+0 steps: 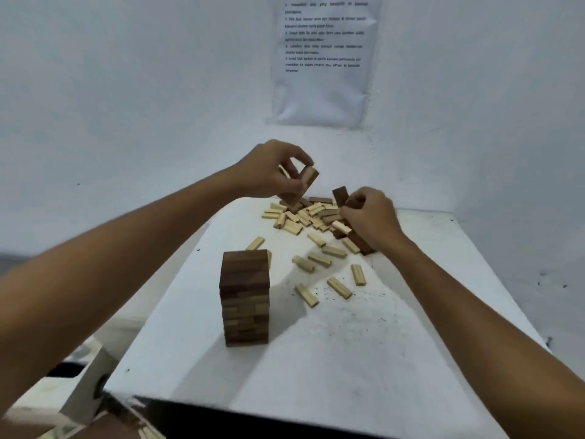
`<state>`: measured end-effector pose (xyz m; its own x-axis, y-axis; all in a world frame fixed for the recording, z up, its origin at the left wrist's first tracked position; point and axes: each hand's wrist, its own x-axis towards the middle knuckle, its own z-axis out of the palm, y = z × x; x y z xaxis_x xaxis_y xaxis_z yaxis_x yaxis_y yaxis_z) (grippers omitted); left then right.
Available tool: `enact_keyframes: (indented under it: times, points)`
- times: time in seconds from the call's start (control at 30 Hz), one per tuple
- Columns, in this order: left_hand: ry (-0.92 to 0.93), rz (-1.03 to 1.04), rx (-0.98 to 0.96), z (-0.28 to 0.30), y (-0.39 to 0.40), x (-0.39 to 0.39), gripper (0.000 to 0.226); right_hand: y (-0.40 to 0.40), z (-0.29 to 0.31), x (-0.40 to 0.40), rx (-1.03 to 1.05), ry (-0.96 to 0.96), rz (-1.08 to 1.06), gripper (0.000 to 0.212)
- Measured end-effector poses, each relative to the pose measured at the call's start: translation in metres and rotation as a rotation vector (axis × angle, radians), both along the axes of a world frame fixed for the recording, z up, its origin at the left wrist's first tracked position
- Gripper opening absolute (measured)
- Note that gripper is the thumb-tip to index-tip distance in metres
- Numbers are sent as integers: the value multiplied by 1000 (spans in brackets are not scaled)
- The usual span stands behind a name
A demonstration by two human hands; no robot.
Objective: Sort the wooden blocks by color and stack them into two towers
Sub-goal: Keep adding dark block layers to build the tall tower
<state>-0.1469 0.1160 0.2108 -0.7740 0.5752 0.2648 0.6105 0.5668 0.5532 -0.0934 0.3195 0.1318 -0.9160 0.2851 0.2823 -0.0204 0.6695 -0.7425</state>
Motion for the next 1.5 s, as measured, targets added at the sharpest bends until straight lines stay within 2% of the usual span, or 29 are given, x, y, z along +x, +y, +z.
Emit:
enact_keyframes:
  times: [0.1,0.23,0.37,0.57,0.67,0.87,1.0,1.13,1.23,1.5]
  points:
    - [51,8,67,1,15,39,38,-2,9,29,-99,18,27,19]
    - [23,24,183,-24,32,90,44,-3,0,70,-210,48,89,51]
    - [-68,75,212,-76,41,130,34,-2,-23,105,-213,17,66,41]
    - [-274,191,109,-155,32,162,33,2,-75,148,-122,-342,59,31]
    - [-315,213,35,-176,24,165,35,-5,-87,160,-103,-431,112,27]
    - [-330,201,-17,-190,20,163,38,-22,-99,158,-40,-490,137,34]
    - [-286,149,-80,-188,15,162,44,-24,-99,157,8,-517,149,60]
    - [-252,-43,-159,-188,4,164,59,-12,-95,163,-64,-456,153,51]
    - [-255,-154,-245,-189,-2,165,72,-4,-97,165,-44,-429,82,53]
    - [-184,-119,-158,-192,9,160,77,-1,-104,153,21,-491,35,63]
